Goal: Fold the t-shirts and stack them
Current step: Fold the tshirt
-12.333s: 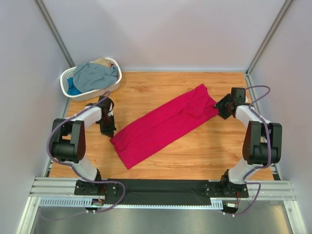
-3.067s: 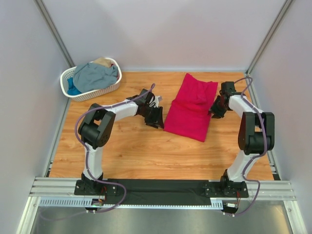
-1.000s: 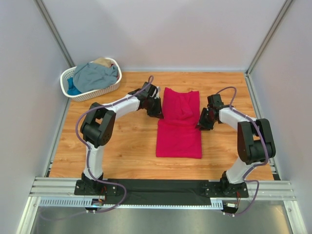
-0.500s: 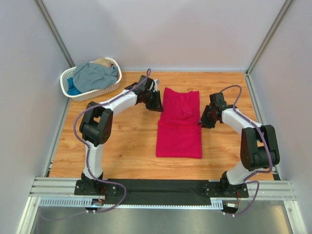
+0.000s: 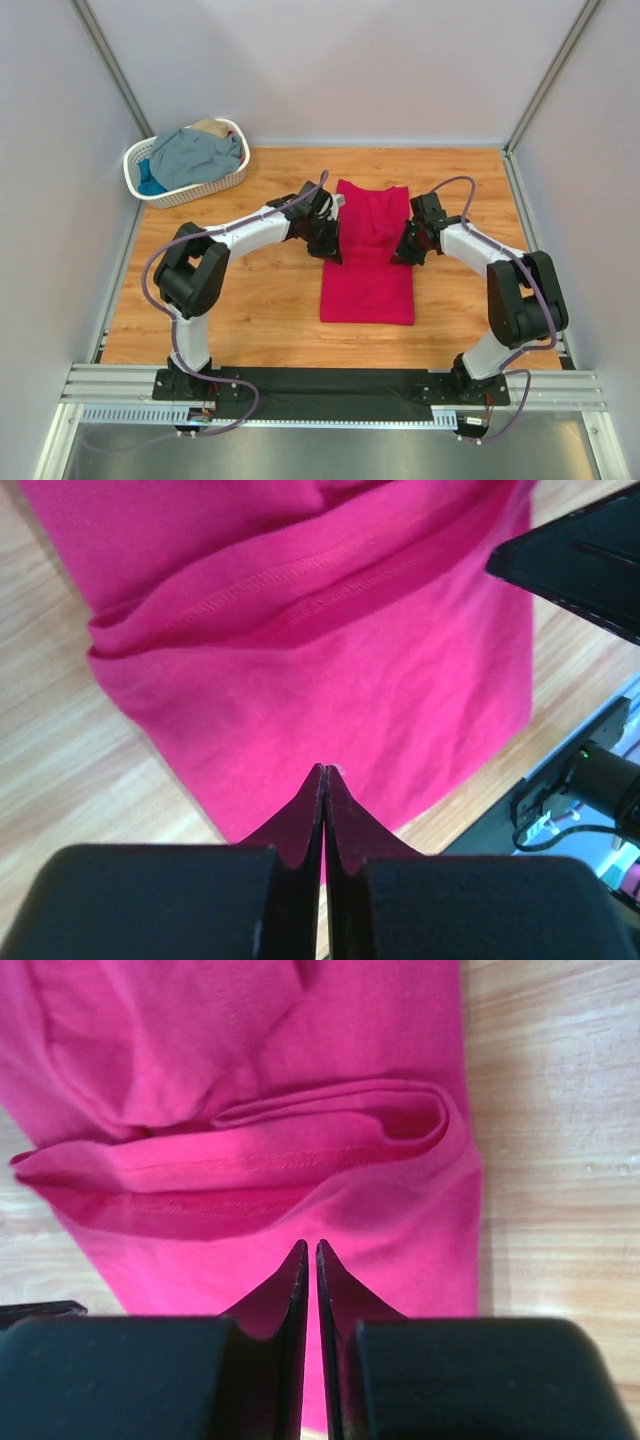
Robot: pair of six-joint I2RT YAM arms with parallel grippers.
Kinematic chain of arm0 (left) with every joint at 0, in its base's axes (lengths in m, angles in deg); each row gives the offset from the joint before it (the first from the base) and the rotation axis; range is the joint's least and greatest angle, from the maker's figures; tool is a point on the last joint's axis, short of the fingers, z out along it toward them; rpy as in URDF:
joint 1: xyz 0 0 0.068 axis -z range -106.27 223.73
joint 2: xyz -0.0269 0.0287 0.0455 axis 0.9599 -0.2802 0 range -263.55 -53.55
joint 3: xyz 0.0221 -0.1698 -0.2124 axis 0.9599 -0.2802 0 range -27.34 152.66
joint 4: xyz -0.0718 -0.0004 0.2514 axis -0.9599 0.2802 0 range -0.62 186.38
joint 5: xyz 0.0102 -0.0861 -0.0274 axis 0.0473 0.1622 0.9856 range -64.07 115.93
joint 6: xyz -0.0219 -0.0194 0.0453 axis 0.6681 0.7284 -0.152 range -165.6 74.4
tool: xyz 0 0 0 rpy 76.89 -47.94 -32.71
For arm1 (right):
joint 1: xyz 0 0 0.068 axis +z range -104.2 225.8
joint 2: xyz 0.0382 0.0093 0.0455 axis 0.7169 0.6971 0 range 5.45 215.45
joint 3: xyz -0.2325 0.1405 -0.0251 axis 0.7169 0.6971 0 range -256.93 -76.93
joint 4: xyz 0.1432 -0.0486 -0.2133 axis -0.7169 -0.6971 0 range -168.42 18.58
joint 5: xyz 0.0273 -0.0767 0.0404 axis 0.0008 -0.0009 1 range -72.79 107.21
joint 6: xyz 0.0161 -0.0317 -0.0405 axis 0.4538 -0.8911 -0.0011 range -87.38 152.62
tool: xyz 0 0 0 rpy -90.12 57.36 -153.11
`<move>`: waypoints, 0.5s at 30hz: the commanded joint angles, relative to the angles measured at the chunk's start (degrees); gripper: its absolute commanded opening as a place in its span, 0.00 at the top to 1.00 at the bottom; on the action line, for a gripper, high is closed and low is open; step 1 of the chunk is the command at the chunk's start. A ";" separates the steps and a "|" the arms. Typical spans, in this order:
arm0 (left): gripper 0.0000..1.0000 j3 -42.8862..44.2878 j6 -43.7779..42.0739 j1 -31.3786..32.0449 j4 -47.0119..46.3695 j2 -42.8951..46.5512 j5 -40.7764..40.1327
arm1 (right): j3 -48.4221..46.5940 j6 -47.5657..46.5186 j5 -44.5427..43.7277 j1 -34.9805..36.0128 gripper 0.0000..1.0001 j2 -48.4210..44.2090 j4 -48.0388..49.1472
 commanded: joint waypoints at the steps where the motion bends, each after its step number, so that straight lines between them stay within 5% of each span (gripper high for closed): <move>1: 1.00 3.12 1.01 -0.69 -1.45 -3.89 0.80 | -2.61 0.23 -0.45 -0.41 0.92 2.86 2.03; 15: 1.00 18.07 0.13 -1.74 0.13 -16.03 -0.70 | -4.46 -1.88 -4.40 -3.58 0.96 6.56 1.86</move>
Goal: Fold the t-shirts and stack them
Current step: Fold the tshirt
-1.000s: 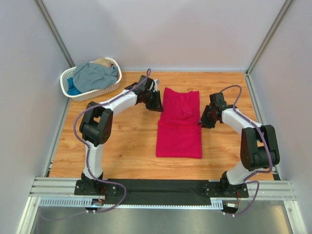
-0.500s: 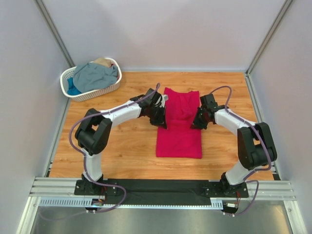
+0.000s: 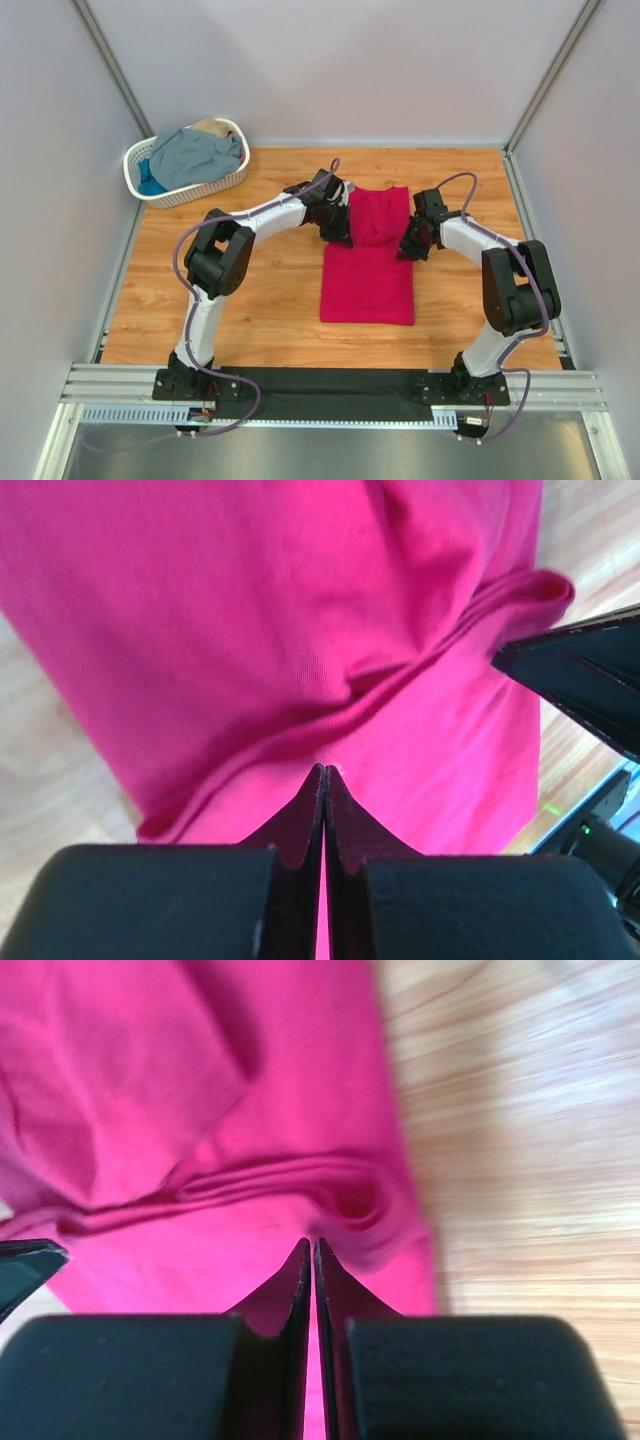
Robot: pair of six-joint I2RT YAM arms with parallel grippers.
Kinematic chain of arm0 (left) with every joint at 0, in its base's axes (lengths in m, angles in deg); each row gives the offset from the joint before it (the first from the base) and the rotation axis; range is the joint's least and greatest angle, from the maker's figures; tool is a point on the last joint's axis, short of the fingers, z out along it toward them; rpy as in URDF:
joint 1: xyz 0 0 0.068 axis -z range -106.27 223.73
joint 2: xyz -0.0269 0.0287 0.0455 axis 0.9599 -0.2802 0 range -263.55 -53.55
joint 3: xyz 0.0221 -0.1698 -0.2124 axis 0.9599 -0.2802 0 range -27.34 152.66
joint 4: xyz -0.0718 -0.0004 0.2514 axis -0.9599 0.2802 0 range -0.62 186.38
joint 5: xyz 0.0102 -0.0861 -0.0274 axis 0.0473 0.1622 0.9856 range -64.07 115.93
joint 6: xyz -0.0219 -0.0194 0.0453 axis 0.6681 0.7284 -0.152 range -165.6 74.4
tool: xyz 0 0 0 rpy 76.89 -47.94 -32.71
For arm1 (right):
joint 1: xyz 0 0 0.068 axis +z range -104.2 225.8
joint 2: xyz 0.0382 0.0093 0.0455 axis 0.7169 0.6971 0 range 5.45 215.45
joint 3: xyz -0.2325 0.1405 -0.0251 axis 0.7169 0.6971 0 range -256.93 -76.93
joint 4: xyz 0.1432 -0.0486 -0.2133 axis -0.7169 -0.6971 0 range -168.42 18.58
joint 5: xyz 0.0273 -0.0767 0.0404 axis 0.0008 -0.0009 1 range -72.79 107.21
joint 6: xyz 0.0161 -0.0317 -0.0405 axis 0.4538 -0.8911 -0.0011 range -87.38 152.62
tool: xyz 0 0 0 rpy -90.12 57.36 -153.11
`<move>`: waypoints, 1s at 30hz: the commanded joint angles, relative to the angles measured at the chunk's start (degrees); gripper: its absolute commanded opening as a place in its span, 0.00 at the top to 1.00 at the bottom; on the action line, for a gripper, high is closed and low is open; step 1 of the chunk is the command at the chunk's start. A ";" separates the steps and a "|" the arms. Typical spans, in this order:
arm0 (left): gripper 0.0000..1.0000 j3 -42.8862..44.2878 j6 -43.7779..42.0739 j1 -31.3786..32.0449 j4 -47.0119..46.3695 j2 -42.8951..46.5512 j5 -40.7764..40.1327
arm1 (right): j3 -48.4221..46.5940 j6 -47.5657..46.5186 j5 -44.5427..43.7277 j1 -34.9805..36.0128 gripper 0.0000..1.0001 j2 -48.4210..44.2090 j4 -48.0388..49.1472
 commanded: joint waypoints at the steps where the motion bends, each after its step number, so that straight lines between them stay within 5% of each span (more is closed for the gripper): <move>1: 1.00 3.16 0.13 -0.74 -0.13 -2.33 -0.06 | -1.33 -1.00 -2.48 -1.87 0.96 1.08 1.07; 8: 1.00 5.28 -2.14 -1.97 3.56 0.55 0.73 | -2.47 -2.67 -1.61 -2.05 0.83 -4.36 -5.32; 13: 0.73 0.19 -4.96 -1.97 8.29 13.55 -2.78 | 4.54 -2.59 1.03 -1.96 0.63 -13.23 -10.97; 22: 0.57 -36.34 -1.37 -1.71 -1.53 33.52 0.72 | 20.46 2.77 2.18 2.34 0.50 -25.97 -13.52; 30: 0.53 -49.74 5.14 0.22 -15.51 37.22 6.62 | 27.58 7.43 0.94 3.57 0.49 -32.23 -12.64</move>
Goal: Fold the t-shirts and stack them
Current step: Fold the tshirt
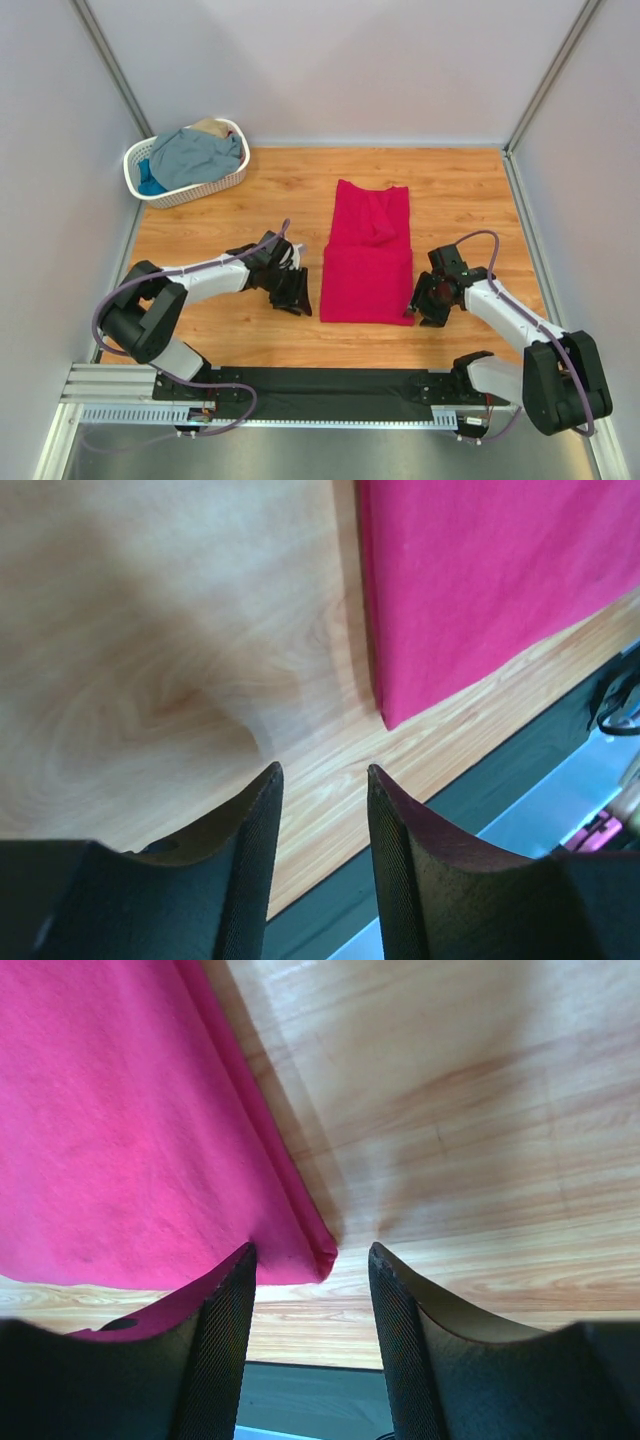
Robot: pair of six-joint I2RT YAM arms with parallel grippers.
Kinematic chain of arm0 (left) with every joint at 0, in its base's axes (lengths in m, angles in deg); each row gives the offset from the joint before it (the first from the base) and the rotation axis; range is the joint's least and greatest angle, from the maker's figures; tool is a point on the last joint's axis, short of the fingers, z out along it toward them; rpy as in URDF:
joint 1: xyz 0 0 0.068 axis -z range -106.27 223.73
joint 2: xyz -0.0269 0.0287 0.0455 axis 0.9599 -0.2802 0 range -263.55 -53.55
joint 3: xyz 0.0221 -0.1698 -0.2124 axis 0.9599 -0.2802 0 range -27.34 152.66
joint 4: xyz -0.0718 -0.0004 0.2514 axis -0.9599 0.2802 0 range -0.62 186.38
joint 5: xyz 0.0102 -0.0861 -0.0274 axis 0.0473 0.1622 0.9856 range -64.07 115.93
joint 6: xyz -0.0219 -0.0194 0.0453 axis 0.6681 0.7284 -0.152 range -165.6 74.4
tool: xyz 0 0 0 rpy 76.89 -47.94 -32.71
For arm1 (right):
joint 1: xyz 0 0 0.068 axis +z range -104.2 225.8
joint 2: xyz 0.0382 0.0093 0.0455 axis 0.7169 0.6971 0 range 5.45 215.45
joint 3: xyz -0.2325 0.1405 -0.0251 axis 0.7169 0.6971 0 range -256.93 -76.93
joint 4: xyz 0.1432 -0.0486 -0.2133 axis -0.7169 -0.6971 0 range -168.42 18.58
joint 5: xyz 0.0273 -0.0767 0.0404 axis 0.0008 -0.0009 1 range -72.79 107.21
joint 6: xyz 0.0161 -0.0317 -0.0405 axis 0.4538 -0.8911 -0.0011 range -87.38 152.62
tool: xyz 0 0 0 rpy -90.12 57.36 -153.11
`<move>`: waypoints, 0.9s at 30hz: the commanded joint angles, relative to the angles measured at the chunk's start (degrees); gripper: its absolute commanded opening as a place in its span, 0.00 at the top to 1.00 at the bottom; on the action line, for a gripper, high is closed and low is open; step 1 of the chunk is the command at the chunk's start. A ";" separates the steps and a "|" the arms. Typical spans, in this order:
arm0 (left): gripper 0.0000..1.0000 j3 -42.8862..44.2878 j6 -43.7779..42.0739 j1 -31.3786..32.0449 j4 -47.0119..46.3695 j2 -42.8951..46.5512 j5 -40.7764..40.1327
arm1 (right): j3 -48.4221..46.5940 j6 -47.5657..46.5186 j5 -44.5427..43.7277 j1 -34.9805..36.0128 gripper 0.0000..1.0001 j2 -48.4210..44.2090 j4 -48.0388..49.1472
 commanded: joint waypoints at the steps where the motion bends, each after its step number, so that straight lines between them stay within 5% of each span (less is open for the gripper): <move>1: 0.53 0.24 3.13 1.99 -9.09 1.11 3.27 | 2.42 3.06 0.40 0.45 0.49 -2.22 1.85; 6: 0.52 -1.25 5.15 3.23 -12.16 -1.09 3.80 | 3.23 3.42 0.40 0.45 0.53 -1.88 3.70; 10: 0.52 -2.92 6.03 4.02 -12.86 -0.57 3.27 | 3.31 3.33 -0.82 0.45 0.69 -3.01 1.51; 21: 0.52 -4.86 8.93 7.27 -17.35 -1.70 3.01 | 8.32 6.14 -0.39 0.62 0.92 -6.53 5.46; 27: 0.66 -4.68 9.37 7.45 -17.18 -4.78 -0.15 | 8.94 5.88 -2.06 0.62 1.00 -10.22 3.00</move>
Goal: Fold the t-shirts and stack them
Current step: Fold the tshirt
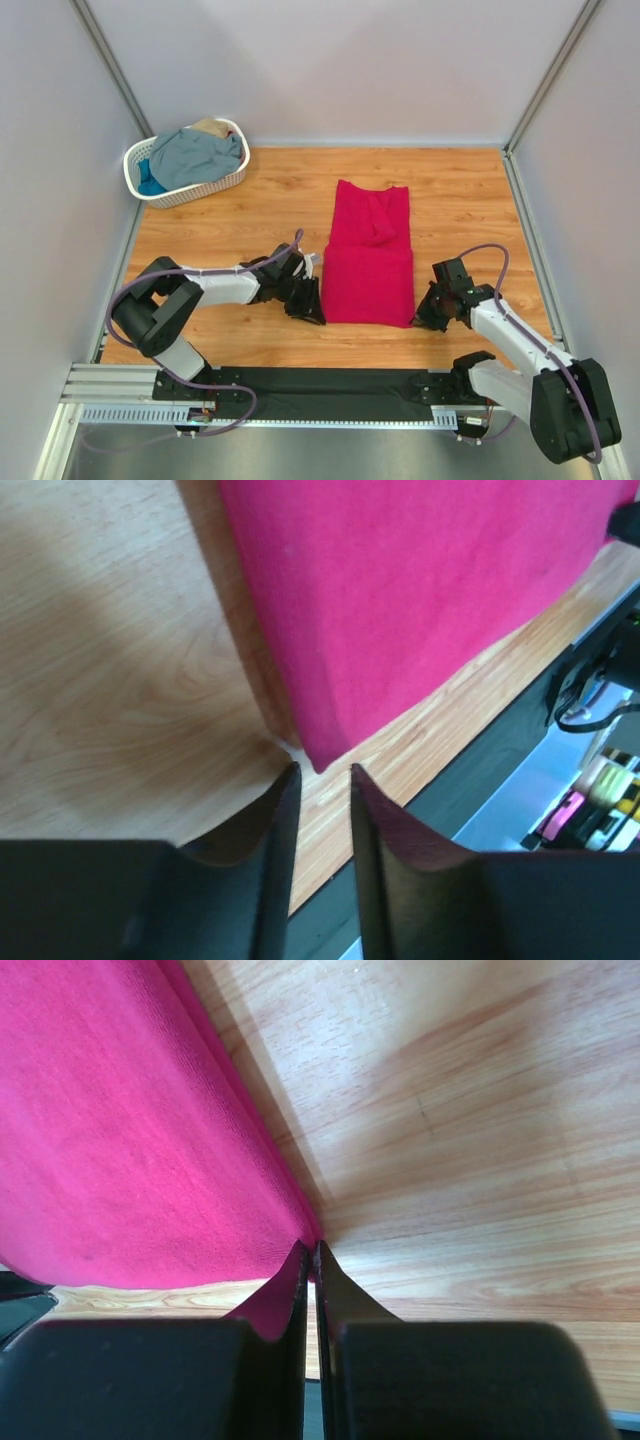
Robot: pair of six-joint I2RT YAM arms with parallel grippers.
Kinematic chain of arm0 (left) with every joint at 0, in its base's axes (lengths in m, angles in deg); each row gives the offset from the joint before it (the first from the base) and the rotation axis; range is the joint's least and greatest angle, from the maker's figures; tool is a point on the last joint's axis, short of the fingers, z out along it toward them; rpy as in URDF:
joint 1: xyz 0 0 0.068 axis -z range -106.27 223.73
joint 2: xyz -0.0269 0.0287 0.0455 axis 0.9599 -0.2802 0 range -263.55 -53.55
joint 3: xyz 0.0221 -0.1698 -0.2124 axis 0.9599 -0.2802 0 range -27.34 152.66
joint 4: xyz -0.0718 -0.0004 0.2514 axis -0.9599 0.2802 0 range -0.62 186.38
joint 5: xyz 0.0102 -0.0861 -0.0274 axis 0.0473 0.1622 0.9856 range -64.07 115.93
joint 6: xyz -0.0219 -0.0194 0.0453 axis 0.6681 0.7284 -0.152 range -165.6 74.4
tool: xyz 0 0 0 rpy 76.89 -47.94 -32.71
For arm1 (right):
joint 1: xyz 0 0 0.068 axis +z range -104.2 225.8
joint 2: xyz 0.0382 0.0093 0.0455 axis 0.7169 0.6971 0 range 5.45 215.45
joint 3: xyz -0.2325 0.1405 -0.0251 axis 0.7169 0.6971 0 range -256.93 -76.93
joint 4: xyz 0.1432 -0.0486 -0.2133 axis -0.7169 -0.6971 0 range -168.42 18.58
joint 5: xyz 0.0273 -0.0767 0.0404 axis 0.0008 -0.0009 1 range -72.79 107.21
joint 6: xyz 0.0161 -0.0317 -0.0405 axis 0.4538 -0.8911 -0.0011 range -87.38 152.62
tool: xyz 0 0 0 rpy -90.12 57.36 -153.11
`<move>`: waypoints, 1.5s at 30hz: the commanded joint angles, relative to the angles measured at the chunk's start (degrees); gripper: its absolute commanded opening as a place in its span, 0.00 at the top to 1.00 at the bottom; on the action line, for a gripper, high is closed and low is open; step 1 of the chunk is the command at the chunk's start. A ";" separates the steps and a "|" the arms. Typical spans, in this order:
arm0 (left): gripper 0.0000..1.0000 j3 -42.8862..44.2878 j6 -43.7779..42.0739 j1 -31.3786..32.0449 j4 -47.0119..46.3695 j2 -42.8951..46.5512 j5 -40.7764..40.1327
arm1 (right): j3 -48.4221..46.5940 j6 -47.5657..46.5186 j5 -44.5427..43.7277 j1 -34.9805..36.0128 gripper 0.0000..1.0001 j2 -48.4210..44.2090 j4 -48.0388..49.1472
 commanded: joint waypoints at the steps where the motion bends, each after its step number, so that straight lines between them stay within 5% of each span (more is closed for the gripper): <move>1: 0.71 0.91 0.08 0.15 -0.76 -1.46 -3.67 | 1.03 0.37 -2.36 0.36 1.00 -2.44 -2.31; 5: 1.00 1.09 -0.44 0.15 0.74 0.38 -5.70 | 0.59 0.02 -2.72 0.36 1.00 -6.13 -4.69; 18: 1.00 5.04 -0.71 4.36 10.04 12.86 -10.00 | -1.43 1.24 -1.48 3.00 1.00 -16.68 -12.15; 26: 1.00 10.23 -0.71 5.16 21.65 18.84 -19.48 | -8.10 1.69 -4.47 3.88 1.00 -21.34 -18.40; 34: 1.00 23.93 -5.62 4.72 29.55 12.61 -26.88 | -21.20 -3.05 -11.59 3.79 1.00 -12.22 -19.98; 38: 1.00 28.25 -9.84 4.89 32.03 9.53 -21.53 | -24.02 -3.24 -10.01 3.62 1.00 -7.81 -19.19; 45: 0.70 9.65 -4.15 8.40 16.57 11.46 -9.57 | -15.69 -0.87 -9.31 3.62 1.00 -12.55 -18.75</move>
